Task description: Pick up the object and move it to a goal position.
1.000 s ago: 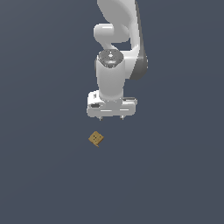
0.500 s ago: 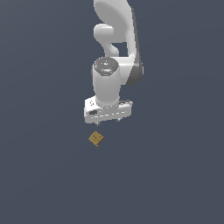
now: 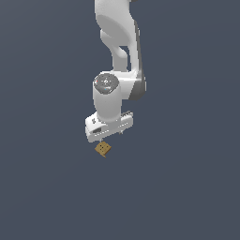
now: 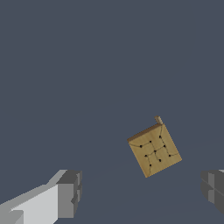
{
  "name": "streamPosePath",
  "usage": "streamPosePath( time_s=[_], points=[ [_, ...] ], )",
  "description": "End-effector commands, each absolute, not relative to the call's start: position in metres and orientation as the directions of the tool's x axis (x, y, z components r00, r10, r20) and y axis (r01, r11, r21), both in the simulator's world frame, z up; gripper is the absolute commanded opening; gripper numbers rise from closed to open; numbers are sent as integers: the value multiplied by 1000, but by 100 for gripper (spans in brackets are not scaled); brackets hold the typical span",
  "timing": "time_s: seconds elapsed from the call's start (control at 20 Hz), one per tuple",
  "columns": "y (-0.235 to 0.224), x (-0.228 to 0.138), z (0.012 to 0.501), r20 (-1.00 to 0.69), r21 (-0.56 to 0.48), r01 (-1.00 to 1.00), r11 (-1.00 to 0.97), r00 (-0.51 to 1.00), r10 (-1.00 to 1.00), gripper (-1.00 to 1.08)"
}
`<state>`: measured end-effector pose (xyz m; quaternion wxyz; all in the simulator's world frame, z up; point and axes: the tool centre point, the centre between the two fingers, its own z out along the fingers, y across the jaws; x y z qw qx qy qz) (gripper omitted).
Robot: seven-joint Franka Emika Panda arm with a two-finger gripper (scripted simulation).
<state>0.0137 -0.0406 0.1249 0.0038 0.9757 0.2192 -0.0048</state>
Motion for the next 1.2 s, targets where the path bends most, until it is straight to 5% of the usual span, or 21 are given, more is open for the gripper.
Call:
streamPosePath(
  time_s=[0.0, 1.15],
  points=[
    [-46, 16, 117, -11, 5, 483, -876, 876, 483, 100],
    [-85, 26, 62, -1, 0, 787, -617, 617, 787, 100]
  ],
)
